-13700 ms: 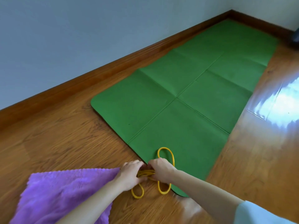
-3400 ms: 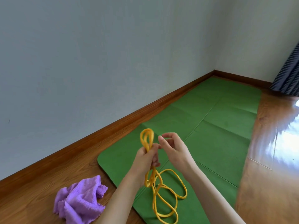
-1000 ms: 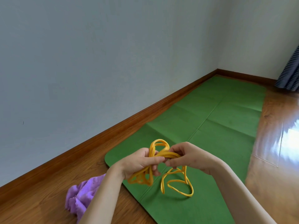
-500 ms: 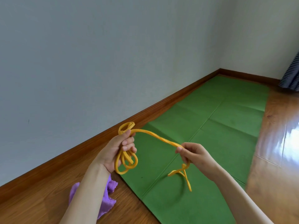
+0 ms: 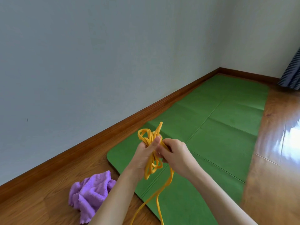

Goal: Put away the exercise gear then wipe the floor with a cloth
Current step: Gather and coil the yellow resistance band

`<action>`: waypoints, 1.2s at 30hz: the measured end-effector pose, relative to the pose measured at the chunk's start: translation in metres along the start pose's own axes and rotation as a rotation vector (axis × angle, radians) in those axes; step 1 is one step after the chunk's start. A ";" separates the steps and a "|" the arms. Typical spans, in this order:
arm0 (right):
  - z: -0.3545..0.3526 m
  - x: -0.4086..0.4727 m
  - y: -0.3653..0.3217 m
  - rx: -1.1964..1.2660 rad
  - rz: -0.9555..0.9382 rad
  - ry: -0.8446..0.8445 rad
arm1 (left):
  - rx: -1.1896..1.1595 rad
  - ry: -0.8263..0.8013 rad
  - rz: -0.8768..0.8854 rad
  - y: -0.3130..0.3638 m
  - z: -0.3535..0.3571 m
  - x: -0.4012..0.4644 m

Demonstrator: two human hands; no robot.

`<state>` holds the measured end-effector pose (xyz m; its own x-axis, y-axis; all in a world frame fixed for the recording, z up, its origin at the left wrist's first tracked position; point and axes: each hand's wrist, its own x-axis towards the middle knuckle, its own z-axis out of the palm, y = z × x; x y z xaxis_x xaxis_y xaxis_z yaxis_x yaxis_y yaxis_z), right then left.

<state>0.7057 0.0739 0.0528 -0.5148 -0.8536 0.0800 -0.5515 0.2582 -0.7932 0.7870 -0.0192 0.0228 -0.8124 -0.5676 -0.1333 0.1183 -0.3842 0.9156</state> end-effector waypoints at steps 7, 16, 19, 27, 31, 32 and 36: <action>0.012 -0.003 0.007 -0.387 -0.311 -0.026 | -0.126 0.140 -0.195 -0.004 0.009 -0.005; 0.018 -0.006 0.024 -0.017 -0.337 0.023 | -0.436 0.147 -0.100 0.012 -0.013 0.004; 0.024 -0.009 0.029 0.244 -0.221 0.129 | -0.532 0.204 -0.005 0.016 -0.017 0.005; 0.034 -0.009 0.050 0.335 0.002 -0.374 | -0.670 0.157 0.035 0.021 -0.017 0.002; 0.052 -0.010 0.055 0.134 -0.017 -0.287 | -0.806 0.045 0.041 0.024 -0.012 0.004; 0.054 -0.009 0.058 0.119 -0.017 -0.228 | -0.825 0.017 0.050 0.026 -0.013 0.004; 0.048 -0.009 0.074 0.286 0.066 -0.271 | -0.758 0.022 0.147 0.039 -0.029 0.007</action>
<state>0.7010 0.0793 -0.0351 -0.3298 -0.9378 -0.1083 -0.2986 0.2124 -0.9304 0.8024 -0.0598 0.0467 -0.7475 -0.6627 -0.0446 0.5893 -0.6927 0.4159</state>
